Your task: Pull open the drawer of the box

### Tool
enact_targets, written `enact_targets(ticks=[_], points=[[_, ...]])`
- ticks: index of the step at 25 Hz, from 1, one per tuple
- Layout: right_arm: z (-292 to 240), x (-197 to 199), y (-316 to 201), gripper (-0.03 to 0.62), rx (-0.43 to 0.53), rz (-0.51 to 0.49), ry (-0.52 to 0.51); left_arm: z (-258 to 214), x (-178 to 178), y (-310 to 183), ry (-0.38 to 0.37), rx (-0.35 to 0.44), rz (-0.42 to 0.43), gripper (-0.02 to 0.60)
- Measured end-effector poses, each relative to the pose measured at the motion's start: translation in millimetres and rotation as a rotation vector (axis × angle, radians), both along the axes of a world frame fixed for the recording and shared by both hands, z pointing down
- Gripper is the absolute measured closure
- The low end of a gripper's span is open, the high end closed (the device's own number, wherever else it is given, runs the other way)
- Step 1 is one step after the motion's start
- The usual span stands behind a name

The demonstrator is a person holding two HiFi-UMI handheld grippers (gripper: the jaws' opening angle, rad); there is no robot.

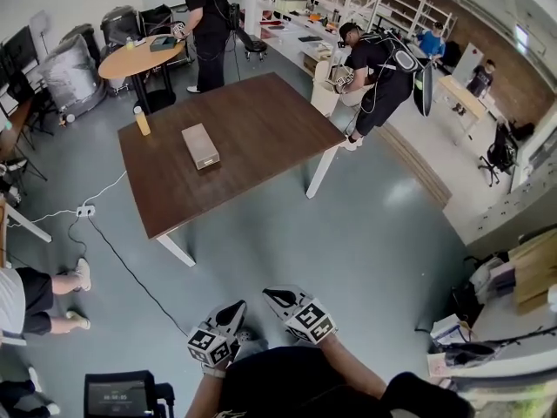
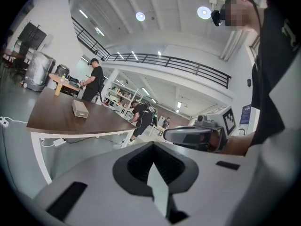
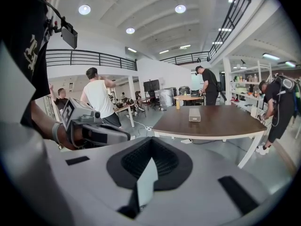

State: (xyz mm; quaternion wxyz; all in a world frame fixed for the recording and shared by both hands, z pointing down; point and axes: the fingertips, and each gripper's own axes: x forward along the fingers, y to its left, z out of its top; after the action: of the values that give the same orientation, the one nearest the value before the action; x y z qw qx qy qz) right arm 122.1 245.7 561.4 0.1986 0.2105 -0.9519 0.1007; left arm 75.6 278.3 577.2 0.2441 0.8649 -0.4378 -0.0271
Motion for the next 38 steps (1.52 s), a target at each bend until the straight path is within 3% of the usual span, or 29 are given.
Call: enact_targets(ticks=[17, 38], points=[[-3, -22, 21, 0.606, 0.001, -0.011, 0.015, 0, -19, 19, 0.025, 0.005, 0.014, 0.577], [-4, -34, 33, 0.606, -0.030, -0.005, 0.005, -7, -38, 34, 0.079, 0.029, -0.030, 0.577]])
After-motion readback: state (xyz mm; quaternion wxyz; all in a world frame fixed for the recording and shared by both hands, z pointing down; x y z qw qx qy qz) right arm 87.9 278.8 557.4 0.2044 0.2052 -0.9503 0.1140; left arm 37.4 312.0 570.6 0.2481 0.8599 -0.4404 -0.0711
